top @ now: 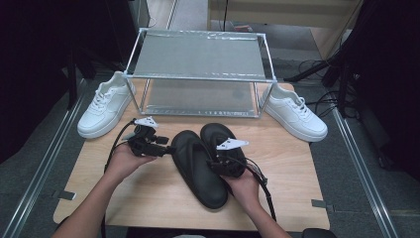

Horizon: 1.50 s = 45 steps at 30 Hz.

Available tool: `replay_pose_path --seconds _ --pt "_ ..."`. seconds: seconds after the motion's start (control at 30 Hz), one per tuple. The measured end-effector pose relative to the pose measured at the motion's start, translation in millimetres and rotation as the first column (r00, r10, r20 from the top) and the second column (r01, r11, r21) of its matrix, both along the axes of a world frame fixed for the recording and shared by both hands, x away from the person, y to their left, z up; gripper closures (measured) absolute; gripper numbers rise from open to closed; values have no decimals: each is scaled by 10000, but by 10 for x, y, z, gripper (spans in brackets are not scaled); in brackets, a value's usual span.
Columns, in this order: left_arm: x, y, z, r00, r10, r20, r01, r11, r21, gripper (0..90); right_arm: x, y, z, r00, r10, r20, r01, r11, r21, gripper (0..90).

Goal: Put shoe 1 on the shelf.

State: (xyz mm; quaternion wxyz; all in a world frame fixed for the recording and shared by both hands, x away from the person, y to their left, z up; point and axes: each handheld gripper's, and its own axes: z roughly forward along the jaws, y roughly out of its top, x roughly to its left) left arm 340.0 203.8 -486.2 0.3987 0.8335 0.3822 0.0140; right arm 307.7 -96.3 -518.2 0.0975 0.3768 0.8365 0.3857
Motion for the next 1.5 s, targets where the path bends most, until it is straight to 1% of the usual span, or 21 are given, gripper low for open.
replay_pose_path --seconds 0.2,0.37,0.5,0.67,0.8,0.9,1.1,1.17,1.27,1.33,1.43,1.5 --pt "-6 30 12 9999 100 46 -100 10000 -8 405 5 -3 9 9999 21 -102 -21 10000 11 623" --pt "-5 39 12 9999 115 52 -115 9999 3 406 19 -18 19 9992 74 -384 -69 9999 149 674" --pt "-12 43 8 9999 132 49 -132 9999 18 406 31 -21 27 9986 205 -493 -198 9997 141 705" --pt "-29 65 19 9997 220 137 -220 9998 -14 406 37 -23 38 9975 208 -682 -196 9996 188 746" --pt "-41 93 22 9994 307 171 -306 9995 -20 406 46 -19 49 9972 301 -679 -296 9995 83 755" --pt "-53 115 19 9992 360 155 -359 9993 -49 406 63 -13 56 9969 342 -715 -333 9993 140 755" --pt "-92 179 18 9985 529 140 -528 9986 -44 406 101 -6 93 9975 380 -600 -372 9992 141 755" --pt "-108 190 14 9983 566 143 -565 9984 -49 406 108 -10 110 9971 326 -687 -313 9993 200 755" --pt "-135 205 4 9982 597 92 -597 9982 -16 405 133 -16 129 9976 303 -620 -289 9993 225 755" --pt "-154 218 1 9978 651 117 -652 9978 107 406 162 -17 141 9981 347 -508 -335 9991 256 755" --pt "-178 243 -4 9975 696 109 -697 9975 101 405 186 -13 162 9980 289 -554 -274 9992 284 755" --pt "-198 256 -8 9969 778 105 -779 9969 56 405 210 -13 176 9985 292 -455 -278 9991 305 756"
